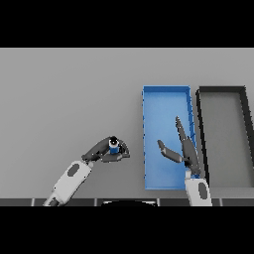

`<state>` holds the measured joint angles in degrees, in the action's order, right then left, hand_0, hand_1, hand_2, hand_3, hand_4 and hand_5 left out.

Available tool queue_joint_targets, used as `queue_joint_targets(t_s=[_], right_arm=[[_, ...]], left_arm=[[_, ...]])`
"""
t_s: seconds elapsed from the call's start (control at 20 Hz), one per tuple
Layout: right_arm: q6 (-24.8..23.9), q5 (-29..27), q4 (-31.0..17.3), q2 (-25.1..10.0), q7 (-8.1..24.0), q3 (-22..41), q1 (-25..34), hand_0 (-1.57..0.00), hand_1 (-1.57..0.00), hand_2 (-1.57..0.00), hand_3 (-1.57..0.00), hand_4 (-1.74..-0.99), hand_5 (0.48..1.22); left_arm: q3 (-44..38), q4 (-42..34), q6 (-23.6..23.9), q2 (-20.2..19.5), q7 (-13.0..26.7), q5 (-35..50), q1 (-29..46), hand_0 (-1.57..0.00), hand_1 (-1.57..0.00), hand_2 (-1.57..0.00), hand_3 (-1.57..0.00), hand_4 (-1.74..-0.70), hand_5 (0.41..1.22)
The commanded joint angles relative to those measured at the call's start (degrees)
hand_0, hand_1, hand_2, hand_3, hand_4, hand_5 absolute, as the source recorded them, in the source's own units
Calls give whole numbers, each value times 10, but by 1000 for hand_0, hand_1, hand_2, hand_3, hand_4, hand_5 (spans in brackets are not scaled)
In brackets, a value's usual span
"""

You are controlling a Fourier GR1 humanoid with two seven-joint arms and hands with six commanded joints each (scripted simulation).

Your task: Pick up the blue pipe and place it into the blue bin.

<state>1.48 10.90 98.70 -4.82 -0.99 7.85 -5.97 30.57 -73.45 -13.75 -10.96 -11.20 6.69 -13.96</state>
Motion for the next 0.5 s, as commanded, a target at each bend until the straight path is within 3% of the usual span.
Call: queue_joint_targets(t_s=[0.0, 0.2, 0.45], right_arm=[[1, -3, 4, -6, -2, -5, 1, 1, 1, 1, 1, -1195, 603], [2, 0, -3, -6, 3, -3, 6, 1, 1, 1, 1, -1189, 601], [-2, 6, 3, -4, -4, 0, 3, 1, 1, 1, 1, -1180, 604]], left_arm=[[6, -1, 11, 1, -15, -9, 5, -1221, -1278, -1296, -1225, -1626, 1101], [5, -25, 37, 7, -14, -12, 7, -1428, -1451, -1459, -1382, -1692, 1172], [4, -98, 43, 12, -5, 12, -2, -1524, -1532, -1534, -1454, -1725, 1205]])
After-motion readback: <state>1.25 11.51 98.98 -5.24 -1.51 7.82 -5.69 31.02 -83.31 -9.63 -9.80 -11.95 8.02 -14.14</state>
